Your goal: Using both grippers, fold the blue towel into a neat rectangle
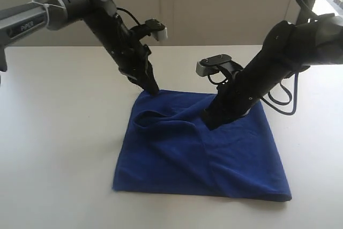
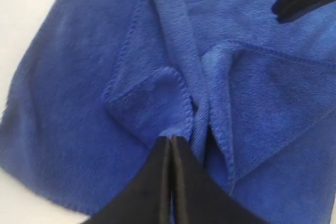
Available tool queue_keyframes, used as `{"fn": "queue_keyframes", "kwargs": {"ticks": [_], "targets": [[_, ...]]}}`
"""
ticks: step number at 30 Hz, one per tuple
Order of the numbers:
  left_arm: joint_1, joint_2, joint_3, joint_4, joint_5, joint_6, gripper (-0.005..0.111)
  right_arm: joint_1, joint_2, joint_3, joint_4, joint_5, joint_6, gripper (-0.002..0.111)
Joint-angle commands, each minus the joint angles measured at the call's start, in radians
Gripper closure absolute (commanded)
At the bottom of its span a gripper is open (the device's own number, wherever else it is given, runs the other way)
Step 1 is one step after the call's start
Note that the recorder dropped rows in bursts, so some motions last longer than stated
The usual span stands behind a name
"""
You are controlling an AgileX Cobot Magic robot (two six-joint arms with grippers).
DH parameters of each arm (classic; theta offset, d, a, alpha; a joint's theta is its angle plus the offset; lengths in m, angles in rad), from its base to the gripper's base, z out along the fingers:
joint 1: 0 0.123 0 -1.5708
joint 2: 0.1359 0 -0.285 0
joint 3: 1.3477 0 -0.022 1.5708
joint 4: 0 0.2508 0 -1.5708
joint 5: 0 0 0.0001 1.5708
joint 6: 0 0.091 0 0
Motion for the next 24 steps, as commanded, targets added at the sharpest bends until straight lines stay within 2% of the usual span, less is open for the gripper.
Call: {"fn": "queue_keyframes", "kwargs": {"ticks": [1,4,6,11,14,24], "targets": [[-0.052,0.014,-0.005,-0.005,0.05,0.123,0.107,-0.003,-0.005,0.006,0.027,-0.004,-0.025,0.103],[-0.064,0.025,-0.005,0.01,0.047,0.212,0.106,-0.003,-0.005,0.006,0.036,-0.004,-0.028,0.1],[-0.064,0.033,-0.005,0.043,0.048,0.216,0.102,-0.003,-0.005,0.006,0.036,-0.004,-0.028,0.098],[-0.064,0.043,-0.001,0.077,0.052,0.233,0.074,-0.003,-0.005,0.006,0.042,-0.004,-0.028,0.095],[-0.064,0.047,-0.001,0.079,0.044,0.235,0.064,-0.003,-0.005,0.006,0.042,-0.004,-0.028,0.095],[-0.064,0.081,-0.001,0.089,0.007,0.221,0.066,-0.003,-0.005,0.006,0.048,0.002,-0.028,0.095]]}}
